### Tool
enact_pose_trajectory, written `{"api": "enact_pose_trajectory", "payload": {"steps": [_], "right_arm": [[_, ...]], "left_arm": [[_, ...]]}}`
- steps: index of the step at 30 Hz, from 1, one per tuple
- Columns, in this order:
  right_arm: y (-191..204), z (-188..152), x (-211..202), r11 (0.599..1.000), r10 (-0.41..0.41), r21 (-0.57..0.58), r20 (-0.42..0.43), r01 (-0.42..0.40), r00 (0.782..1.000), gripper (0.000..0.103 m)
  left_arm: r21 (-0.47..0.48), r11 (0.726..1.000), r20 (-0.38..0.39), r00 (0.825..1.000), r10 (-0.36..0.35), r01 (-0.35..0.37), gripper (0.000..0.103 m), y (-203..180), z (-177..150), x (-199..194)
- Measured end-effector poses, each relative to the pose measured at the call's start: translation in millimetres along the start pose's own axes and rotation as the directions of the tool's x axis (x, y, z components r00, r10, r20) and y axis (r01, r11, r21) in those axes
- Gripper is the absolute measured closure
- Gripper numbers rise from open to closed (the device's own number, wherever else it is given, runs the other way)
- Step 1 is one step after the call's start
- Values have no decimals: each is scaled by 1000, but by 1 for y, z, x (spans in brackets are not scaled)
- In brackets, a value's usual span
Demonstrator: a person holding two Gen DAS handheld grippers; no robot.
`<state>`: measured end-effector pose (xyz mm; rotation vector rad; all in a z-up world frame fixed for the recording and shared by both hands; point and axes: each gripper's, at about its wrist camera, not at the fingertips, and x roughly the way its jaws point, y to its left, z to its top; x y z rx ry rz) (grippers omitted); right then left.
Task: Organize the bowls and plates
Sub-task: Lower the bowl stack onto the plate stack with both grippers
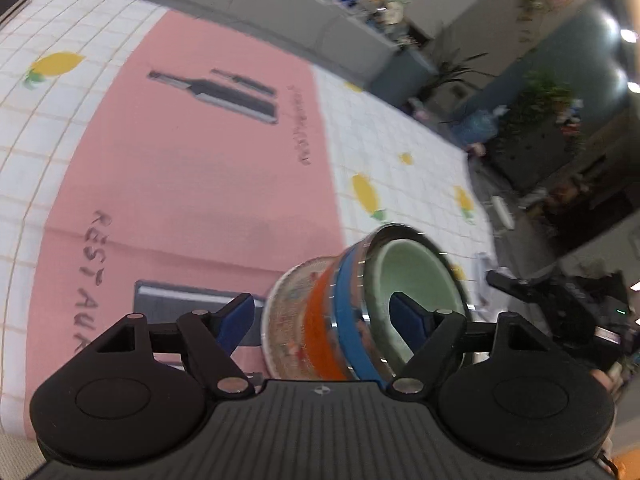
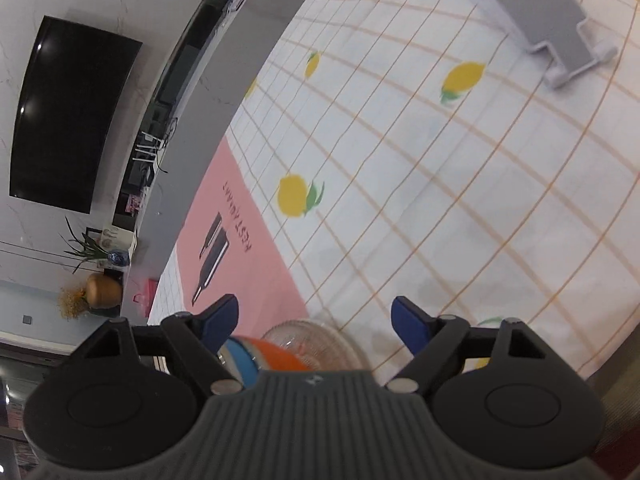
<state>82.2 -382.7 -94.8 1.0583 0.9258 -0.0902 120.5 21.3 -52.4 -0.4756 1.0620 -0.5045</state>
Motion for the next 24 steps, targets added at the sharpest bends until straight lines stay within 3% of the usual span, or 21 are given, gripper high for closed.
{"api": "enact_pose_trajectory", "payload": {"steps": [2,3,4,6,8,9,11,13,15,20,22,24], "right_arm": [[-2,2,2,998,-50,-29,-4,50,999,24],[-2,1,6,996,-74,-46,-12,73,997,31],[-2,-1,10,994,-94,-60,-20,92,995,45],[-3,-3,20,990,-117,-84,-44,113,992,62],[-2,-6,27,990,-105,-107,-74,96,992,67],[0,-8,30,988,-96,-127,-90,85,991,73],[8,-12,35,982,-89,-176,-114,68,989,76],[12,-16,40,977,-81,-208,-143,50,986,76],[13,-19,45,981,-48,-193,-189,11,981,76],[13,-24,56,974,-88,-221,-211,40,973,77],[11,-26,62,976,-88,-215,-237,36,968,90],[11,-27,65,974,-99,-224,-237,45,966,93]], "left_arm": [[28,997,-10,997,-73,73,13,3,0,-5],[29,995,-14,995,-99,99,13,4,0,-7],[29,993,-17,993,-116,116,13,6,0,-8],[35,994,-28,995,-100,101,13,12,3,-9],[31,998,-73,996,-47,49,13,21,6,-6],[10,998,-98,994,-53,54,15,27,7,-3],[-41,995,-146,985,-92,87,19,37,6,6],[-45,997,-156,986,-61,55,22,39,4,14],[-25,1000,-155,988,-14,10,28,37,1,19],[-77,996,-109,992,-58,50,29,48,2,12],[-52,999,-120,993,-15,8,32,47,0,17],[-37,999,-166,986,7,-13,38,46,-3,28]]}}
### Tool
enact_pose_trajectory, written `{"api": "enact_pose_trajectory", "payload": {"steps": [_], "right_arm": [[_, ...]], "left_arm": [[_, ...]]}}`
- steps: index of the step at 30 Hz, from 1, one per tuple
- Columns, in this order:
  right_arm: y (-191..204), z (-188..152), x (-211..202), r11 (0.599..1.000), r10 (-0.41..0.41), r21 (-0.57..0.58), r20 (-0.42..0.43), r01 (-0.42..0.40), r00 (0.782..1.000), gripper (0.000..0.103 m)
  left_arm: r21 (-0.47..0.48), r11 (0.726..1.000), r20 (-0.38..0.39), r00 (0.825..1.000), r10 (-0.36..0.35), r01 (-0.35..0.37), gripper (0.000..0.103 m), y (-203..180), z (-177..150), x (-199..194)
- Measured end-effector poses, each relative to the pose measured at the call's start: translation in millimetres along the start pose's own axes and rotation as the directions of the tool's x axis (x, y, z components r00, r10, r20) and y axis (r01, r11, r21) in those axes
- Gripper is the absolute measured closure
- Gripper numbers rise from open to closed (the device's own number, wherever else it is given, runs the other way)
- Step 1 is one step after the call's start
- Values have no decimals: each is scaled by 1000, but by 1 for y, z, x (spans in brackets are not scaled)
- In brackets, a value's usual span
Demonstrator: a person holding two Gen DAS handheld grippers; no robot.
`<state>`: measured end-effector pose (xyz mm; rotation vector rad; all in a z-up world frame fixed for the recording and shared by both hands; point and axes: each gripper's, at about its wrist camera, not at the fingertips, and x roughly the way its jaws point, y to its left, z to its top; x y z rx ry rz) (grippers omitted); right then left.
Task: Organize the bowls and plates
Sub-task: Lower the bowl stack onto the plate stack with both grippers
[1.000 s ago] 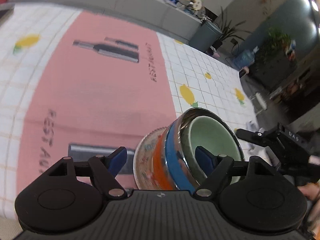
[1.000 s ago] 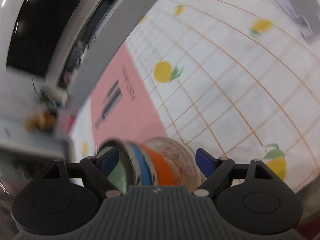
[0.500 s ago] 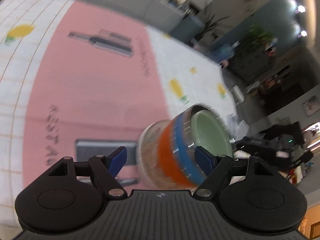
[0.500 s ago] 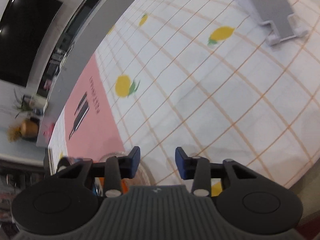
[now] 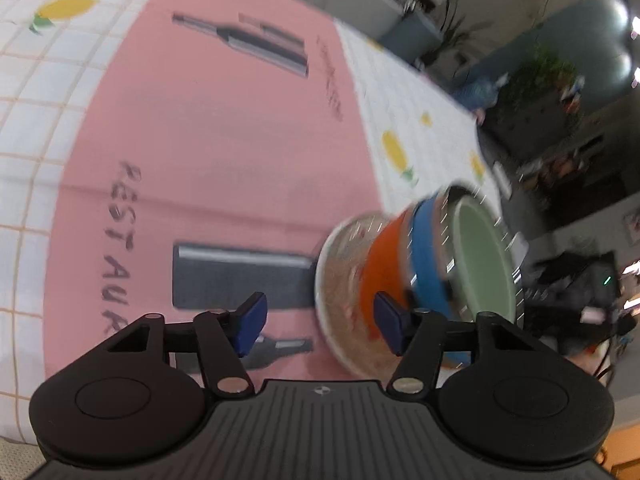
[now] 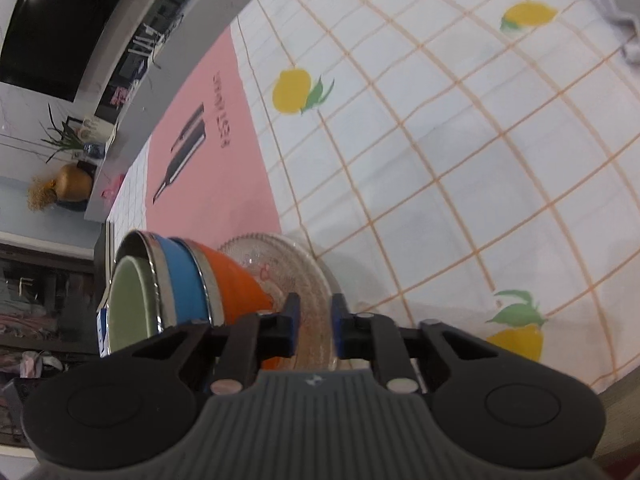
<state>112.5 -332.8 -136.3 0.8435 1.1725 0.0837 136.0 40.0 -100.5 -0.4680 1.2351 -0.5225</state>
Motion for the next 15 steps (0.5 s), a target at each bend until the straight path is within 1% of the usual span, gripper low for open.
{"api": "enact_pose_trajectory", "payload": {"steps": [2,4,7,10,15], "right_arm": [[3,0,1,1000,-3,-21,4,3,1000,93],[6,-2,3,999,-9,-43,14,10,1000,93],[16,-5,8,995,-25,-93,14,26,1000,94],[21,-6,12,994,-28,-106,9,29,1000,94],[23,-6,13,993,-38,-114,2,38,999,94]], "left_arm": [[-5,1000,-30,1000,9,-10,41,1,-3,9],[-3,999,-46,998,35,-35,43,0,-6,14],[1,997,-33,997,74,-74,43,1,-8,9],[-3,994,-10,994,108,-108,43,2,-10,3],[7,993,-12,993,121,-121,43,1,-13,2]]}}
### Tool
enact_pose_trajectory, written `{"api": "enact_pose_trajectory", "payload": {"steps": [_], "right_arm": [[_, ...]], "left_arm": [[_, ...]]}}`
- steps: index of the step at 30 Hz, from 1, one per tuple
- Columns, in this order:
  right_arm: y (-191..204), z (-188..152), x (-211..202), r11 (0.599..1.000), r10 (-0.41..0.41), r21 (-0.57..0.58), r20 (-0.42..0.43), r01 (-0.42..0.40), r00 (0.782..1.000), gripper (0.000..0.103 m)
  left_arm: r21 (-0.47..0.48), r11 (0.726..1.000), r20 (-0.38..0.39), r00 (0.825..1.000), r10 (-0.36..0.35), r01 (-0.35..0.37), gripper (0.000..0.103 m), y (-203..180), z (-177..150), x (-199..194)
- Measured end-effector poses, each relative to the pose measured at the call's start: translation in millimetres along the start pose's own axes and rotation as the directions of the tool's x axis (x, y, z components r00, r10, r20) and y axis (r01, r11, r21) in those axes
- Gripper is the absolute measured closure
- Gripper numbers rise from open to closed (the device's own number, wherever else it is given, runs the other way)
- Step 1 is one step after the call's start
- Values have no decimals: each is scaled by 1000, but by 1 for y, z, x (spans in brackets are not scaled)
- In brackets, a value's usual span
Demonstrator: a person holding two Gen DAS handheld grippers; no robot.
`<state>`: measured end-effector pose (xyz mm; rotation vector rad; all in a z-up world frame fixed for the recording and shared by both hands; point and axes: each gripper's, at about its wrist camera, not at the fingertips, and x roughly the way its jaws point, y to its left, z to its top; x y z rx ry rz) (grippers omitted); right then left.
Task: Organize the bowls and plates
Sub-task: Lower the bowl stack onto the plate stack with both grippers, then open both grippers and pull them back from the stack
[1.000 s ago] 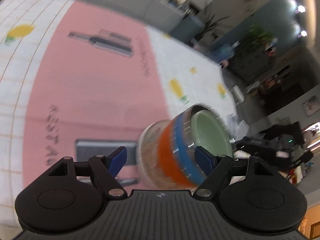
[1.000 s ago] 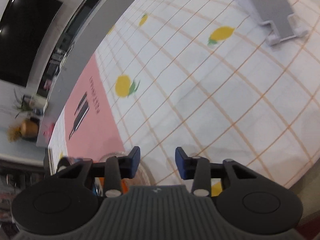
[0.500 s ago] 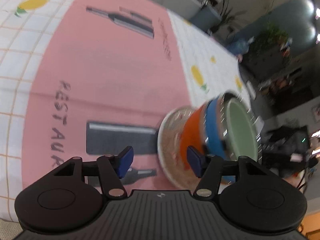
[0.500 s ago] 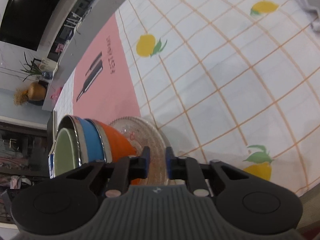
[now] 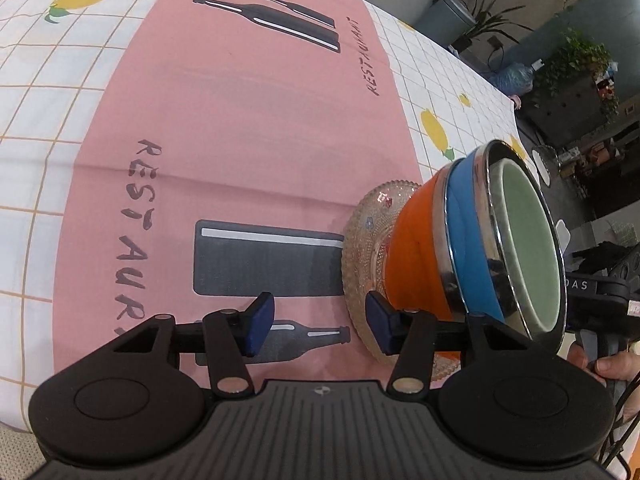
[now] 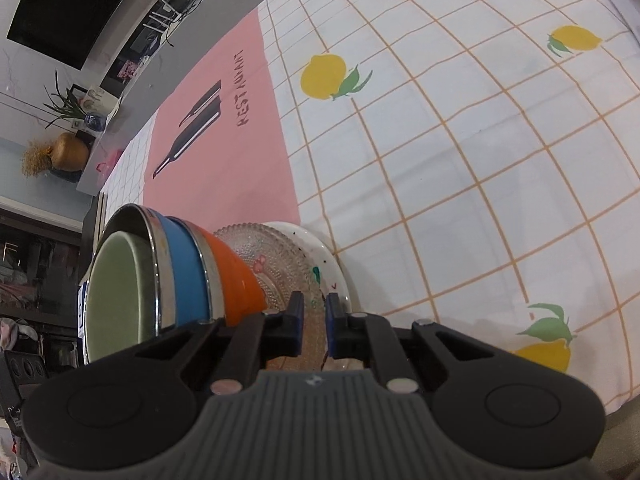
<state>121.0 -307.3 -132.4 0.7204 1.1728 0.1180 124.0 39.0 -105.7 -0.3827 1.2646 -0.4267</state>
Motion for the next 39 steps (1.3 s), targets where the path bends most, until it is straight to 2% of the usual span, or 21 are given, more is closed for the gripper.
{"api": "enact_pose_trajectory", "payload": {"steps": [2,5,8,10,13,14,15,16,17,20,22,24,27,29,30,32,33,34,35,37,39], "right_arm": [[0,0,-5,1000,-26,12,9,25,1000,94],[2,3,-19,998,-67,1,83,67,994,91],[-3,5,-17,995,-100,19,88,98,991,91],[-7,5,-15,992,-124,41,82,121,989,91],[-4,6,-27,982,-188,40,154,184,970,88],[-2,6,-34,978,-207,34,184,204,961,85],[1,5,-40,975,-221,30,211,220,952,73],[4,4,-47,974,-225,32,236,224,945,65],[7,3,-54,974,-227,39,262,225,938,63],[22,-5,-80,975,-222,57,333,215,917,48],[38,-16,-100,978,-202,28,389,207,899,38],[56,-31,-120,975,-188,-24,443,221,877,34],[81,-58,-142,961,-174,-102,492,255,853,31],[92,-80,-149,948,-159,-166,489,271,858,27],[95,-93,-152,946,-145,-193,470,261,871,27],[94,-118,-158,951,-94,-229,432,210,897,27],[93,-128,-160,950,-89,-237,419,204,903,27],[93,-138,-161,946,-100,-240,418,217,903,27],[94,-147,-161,938,-122,-246,423,244,898,27],[97,-163,-158,913,-164,-274,431,302,887,27],[100,-179,-150,891,-187,-306,422,334,887,27]], "left_arm": [[9,1000,1,1000,2,-2,43,-1,-2,0],[23,1000,-1,1000,4,-4,43,-9,0,4],[60,998,-9,1000,13,-12,51,-19,0,9],[89,996,-10,1000,27,-26,51,-24,-3,9],[119,988,31,995,90,-94,44,-31,-8,-1],[126,985,54,992,113,-119,38,-34,-9,-7],[131,981,81,988,133,-143,33,-37,-11,-13],[136,977,113,982,149,-164,33,-40,-14,-20],[144,973,146,976,161,-182,32,-43,-17,-29],[187,953,244,951,188,-236,27,-62,-27,-56],[214,941,329,926,184,-263,25,-77,-36,-77],[233,930,437,885,162,-285,17,-91,-51,-101],[290,892,586,801,121,-346,14,-114,-77,-132],[333,845,639,759,125,-419,13,-132,-97,-151],[343,826,666,736,122,-447,9,-142,-108,-158],[326,808,710,691,133,-490,3,-154,-130,-174],[306,812,720,678,144,-498,0,-157,-140,-180],[291,821,726,672,145,-491,0,-160,-150,-186],[287,834,726,675,131,-471,0,-160,-158,-190],[289,858,704,702,111,-425,0,-159,-169,-192],[285,876,677,728,102,-388,0,-159,-175,-188]]}}
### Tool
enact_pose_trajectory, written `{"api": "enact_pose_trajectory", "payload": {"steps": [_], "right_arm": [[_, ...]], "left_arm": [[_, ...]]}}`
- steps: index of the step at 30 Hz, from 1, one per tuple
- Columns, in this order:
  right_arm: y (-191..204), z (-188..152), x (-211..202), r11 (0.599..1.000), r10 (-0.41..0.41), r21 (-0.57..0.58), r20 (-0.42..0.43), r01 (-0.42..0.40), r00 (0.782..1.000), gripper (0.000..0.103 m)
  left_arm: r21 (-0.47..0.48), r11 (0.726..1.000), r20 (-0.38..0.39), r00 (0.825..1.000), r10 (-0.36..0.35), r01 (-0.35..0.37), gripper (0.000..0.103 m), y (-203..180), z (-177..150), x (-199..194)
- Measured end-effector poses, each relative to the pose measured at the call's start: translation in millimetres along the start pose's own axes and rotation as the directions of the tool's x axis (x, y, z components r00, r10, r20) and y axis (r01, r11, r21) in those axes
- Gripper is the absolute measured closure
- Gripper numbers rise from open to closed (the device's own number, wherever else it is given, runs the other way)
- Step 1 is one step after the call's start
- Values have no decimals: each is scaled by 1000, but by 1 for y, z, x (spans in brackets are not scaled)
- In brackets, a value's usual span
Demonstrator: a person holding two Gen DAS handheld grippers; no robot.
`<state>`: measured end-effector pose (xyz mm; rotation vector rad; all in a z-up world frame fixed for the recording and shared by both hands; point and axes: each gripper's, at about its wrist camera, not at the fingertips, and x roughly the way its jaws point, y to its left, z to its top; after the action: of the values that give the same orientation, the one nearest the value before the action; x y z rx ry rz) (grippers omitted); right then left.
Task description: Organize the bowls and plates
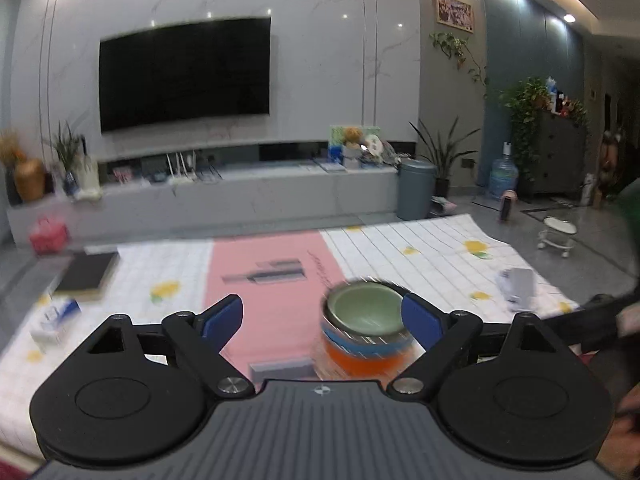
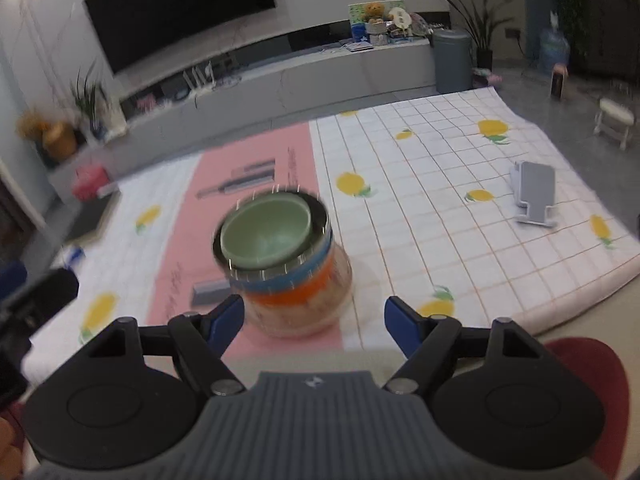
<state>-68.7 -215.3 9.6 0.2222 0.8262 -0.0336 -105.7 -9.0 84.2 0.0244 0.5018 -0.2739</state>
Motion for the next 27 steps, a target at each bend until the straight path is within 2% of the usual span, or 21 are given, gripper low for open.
{"api": "enact_pose_trajectory", "payload": {"steps": [4,7,12,16,18,21,27], "right_arm": [[22,-28,-4,994,-48,-99,33,51,998,27],[24,-34,-9,996,-35,-80,67,40,997,27],[22,-41,-8,996,-57,-62,85,63,995,27],[27,-44,-6,993,-79,-78,94,86,992,27],[28,-43,-6,993,-84,-80,100,92,991,26],[27,-44,-7,993,-85,-77,104,93,991,26],[26,-45,-1,994,-77,-71,84,83,994,26]], "left_arm": [[-27,999,-91,996,26,-29,0,-5,-7,11],[-49,999,-113,994,4,-9,0,1,-10,14],[-54,997,-140,989,38,-46,0,0,-19,14],[-34,997,-145,987,67,-73,0,-7,-26,14],[-44,997,-147,987,57,-64,0,-5,-26,15],[-61,996,-150,987,52,-62,0,-3,-28,15],[-56,994,-142,986,86,-95,0,-6,-30,14]]}}
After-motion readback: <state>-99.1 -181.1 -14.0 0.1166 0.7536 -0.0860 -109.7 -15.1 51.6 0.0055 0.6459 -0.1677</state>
